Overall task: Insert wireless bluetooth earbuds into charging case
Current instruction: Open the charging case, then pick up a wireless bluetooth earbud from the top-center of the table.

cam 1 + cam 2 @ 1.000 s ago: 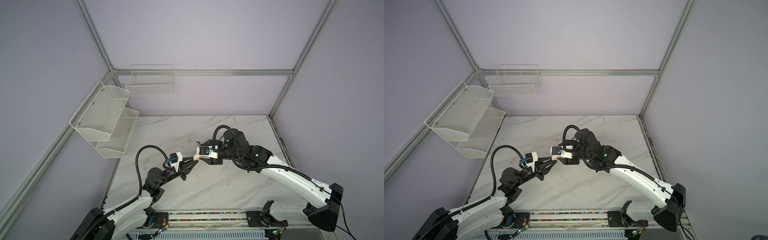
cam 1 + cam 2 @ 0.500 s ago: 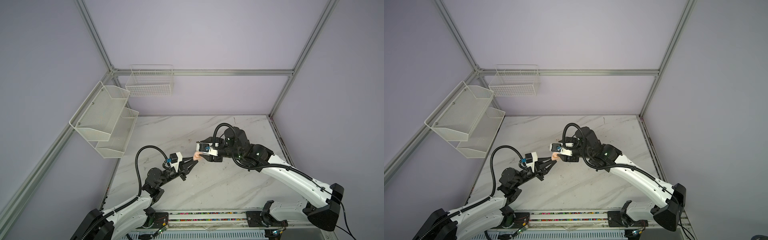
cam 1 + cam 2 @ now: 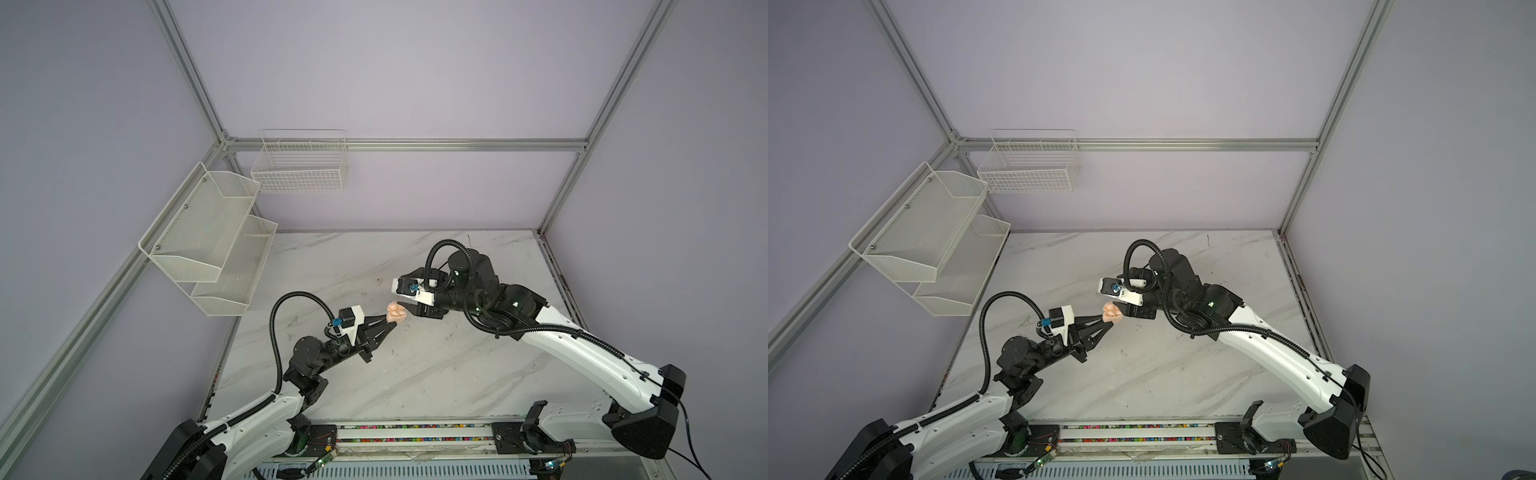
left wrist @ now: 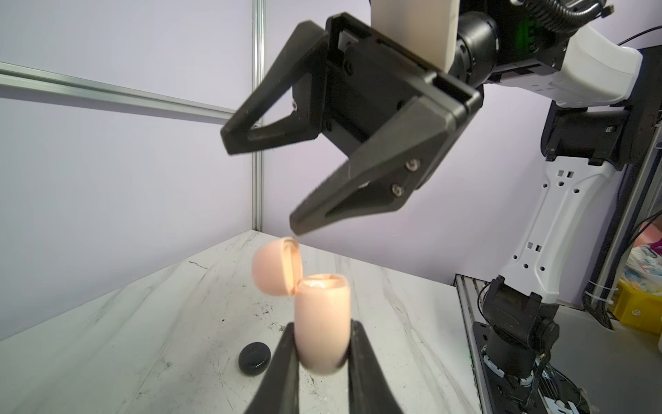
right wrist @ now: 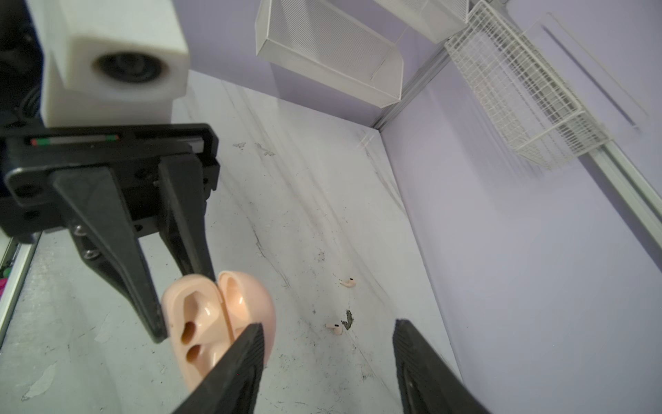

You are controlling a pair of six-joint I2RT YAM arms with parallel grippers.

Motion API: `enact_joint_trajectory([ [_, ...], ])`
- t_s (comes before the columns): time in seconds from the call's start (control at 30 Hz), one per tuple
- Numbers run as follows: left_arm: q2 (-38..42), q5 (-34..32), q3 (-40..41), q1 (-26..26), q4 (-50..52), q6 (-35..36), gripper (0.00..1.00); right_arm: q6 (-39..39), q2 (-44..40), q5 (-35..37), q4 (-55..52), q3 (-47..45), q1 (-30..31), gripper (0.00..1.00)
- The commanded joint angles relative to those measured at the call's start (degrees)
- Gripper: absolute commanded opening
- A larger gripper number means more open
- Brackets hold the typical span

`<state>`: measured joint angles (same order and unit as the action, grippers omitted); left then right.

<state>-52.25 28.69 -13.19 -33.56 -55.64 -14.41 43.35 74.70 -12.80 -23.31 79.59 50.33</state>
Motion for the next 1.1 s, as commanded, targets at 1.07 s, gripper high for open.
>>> enact_joint_trajectory([
  [1.07, -8.47, 10.58, -9.81, 15.81, -2.33, -9.64, 0.0, -47.73, 59.85, 1.49, 15.24, 27.14, -11.96, 0.47],
])
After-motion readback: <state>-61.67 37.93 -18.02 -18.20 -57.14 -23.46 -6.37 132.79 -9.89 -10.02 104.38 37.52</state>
